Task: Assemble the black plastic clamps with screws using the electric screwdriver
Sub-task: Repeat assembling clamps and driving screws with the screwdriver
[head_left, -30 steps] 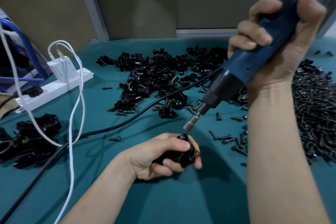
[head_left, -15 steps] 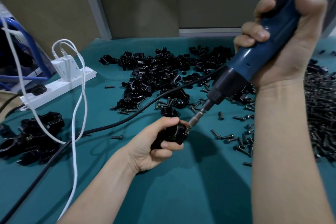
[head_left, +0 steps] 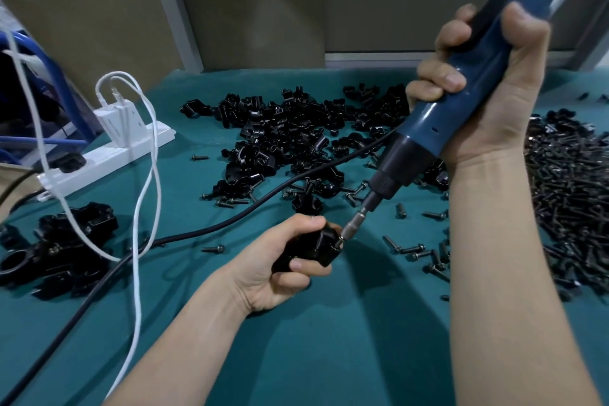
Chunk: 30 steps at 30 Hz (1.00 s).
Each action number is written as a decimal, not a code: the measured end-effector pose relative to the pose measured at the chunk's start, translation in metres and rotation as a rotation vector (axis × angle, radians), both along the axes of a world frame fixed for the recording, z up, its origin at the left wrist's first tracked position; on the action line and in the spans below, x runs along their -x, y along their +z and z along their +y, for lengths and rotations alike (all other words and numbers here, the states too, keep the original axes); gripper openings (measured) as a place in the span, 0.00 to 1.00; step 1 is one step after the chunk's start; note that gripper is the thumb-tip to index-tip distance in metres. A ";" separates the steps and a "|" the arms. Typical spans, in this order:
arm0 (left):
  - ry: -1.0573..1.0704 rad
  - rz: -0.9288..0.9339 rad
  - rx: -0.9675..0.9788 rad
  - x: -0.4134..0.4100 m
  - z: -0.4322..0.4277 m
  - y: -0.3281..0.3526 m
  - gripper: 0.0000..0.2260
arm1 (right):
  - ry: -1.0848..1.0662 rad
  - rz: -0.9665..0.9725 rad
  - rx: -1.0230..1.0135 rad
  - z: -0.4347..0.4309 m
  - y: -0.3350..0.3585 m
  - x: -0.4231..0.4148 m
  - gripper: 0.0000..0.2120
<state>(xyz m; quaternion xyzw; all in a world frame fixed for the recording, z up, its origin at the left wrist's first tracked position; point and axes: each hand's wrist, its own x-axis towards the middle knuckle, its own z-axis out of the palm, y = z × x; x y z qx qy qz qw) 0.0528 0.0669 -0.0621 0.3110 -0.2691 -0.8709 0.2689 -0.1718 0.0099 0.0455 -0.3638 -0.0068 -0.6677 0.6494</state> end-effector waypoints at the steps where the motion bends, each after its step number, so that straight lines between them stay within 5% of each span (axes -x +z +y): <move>1: -0.005 0.004 -0.011 0.000 0.000 -0.001 0.19 | 0.025 0.012 0.055 0.002 -0.002 -0.013 0.19; 12: -0.095 0.233 -0.252 -0.005 0.000 0.005 0.18 | 0.215 -0.131 0.039 -0.001 0.000 -0.020 0.20; 30: -0.078 0.239 -0.309 -0.006 0.000 0.004 0.16 | 0.286 -0.161 0.056 -0.002 -0.003 -0.025 0.18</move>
